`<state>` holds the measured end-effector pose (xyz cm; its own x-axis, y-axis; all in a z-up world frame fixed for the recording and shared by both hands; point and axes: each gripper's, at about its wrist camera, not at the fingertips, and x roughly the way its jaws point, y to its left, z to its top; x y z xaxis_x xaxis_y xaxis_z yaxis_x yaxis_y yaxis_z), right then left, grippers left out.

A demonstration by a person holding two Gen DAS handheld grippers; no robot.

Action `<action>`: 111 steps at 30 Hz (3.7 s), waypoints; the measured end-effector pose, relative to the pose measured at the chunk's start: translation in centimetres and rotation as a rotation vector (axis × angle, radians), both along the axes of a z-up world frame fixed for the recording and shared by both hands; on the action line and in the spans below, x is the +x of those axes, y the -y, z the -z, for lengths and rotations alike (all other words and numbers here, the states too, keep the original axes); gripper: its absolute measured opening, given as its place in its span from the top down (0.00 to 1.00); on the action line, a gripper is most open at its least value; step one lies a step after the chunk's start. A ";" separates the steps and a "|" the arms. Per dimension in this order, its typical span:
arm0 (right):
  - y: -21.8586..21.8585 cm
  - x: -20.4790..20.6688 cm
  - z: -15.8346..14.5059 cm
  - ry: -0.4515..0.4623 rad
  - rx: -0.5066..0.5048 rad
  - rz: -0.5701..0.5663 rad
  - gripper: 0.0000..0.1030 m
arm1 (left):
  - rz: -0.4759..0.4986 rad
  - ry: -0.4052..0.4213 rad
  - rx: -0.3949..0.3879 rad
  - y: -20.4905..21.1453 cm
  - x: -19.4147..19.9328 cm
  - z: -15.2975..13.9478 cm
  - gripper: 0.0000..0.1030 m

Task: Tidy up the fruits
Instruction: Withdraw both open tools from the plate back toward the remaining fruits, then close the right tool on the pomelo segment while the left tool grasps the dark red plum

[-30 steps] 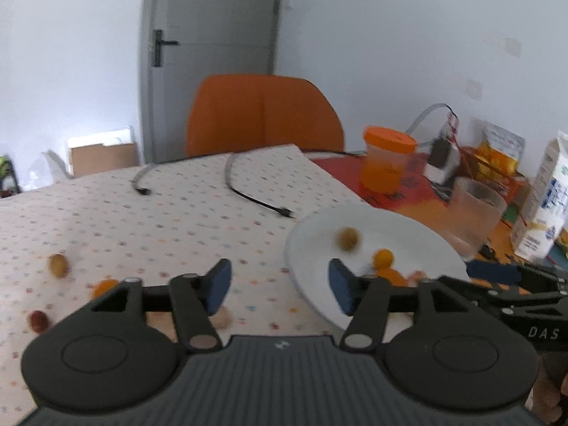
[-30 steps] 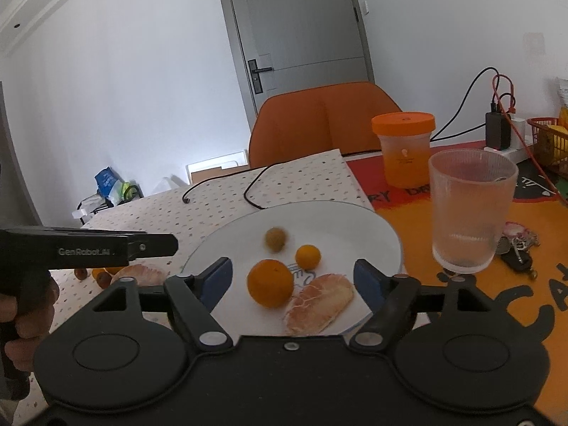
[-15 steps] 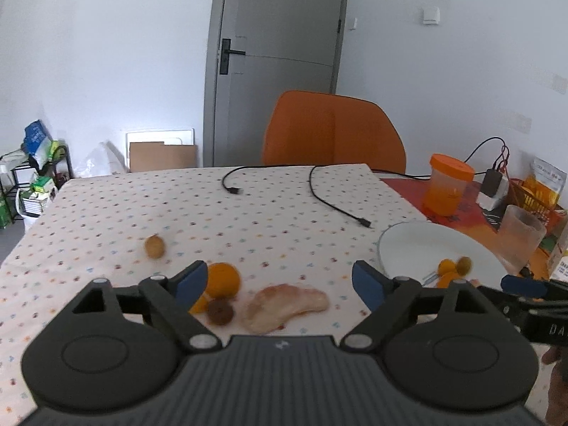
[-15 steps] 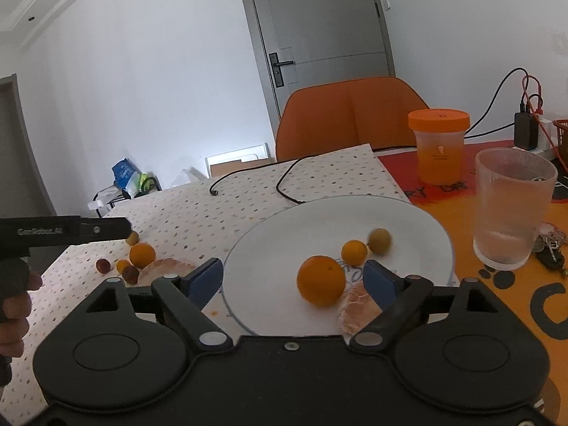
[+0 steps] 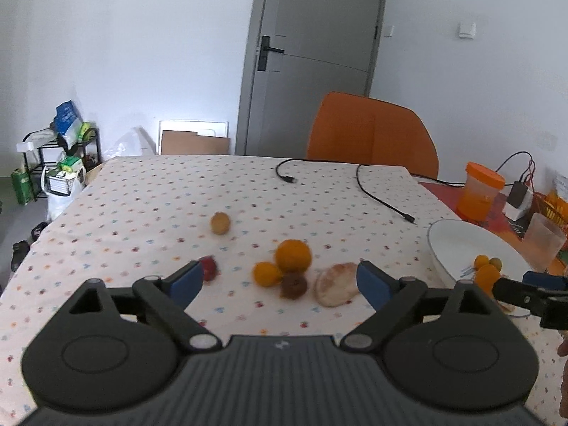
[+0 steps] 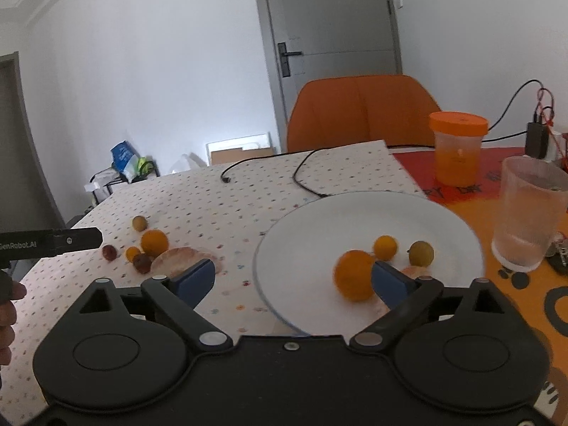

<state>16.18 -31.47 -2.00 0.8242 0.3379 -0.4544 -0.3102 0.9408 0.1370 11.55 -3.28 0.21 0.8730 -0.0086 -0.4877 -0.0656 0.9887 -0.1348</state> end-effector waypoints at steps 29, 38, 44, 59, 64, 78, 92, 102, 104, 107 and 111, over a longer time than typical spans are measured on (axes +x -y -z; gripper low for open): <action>-7.7 -0.6 -0.5 -0.029 -0.032 -0.133 0.00 | -0.014 -0.002 -0.078 -6.3 -2.9 1.3 0.02; -9.9 0.3 -0.2 -0.039 -0.056 -0.172 0.00 | -0.053 0.003 -0.095 -7.3 -2.1 1.7 0.05; -11.4 1.4 0.4 -0.052 -0.085 -0.205 0.00 | -0.065 -0.002 -0.079 -7.2 -1.1 2.0 0.08; -13.1 5.4 2.3 -0.126 -0.158 -0.226 0.00 | -0.087 -0.050 -0.077 -7.0 2.6 3.7 0.28; -13.7 6.4 2.9 -0.145 -0.180 -0.222 0.00 | -0.085 -0.073 -0.080 -7.1 4.0 4.4 0.35; -15.3 8.3 4.0 -0.149 -0.249 -0.229 0.01 | -0.090 -0.105 -0.084 -7.7 6.5 5.2 0.43; -15.2 8.1 3.8 -0.152 -0.252 -0.263 0.15 | -0.069 -0.110 -0.059 -6.8 7.0 5.3 0.68; -14.9 7.4 3.8 -0.141 -0.264 -0.268 0.16 | -0.059 -0.101 -0.076 -6.5 5.8 5.1 0.78; -14.9 7.1 3.8 -0.134 -0.261 -0.275 0.17 | -0.059 -0.097 -0.077 -6.5 5.4 5.0 0.79; -14.9 6.6 3.7 -0.123 -0.259 -0.284 0.17 | -0.058 -0.089 -0.085 -6.5 4.9 4.8 0.79; -14.7 5.9 3.2 -0.106 -0.247 -0.293 0.17 | -0.057 -0.071 -0.096 -6.7 4.1 4.4 0.79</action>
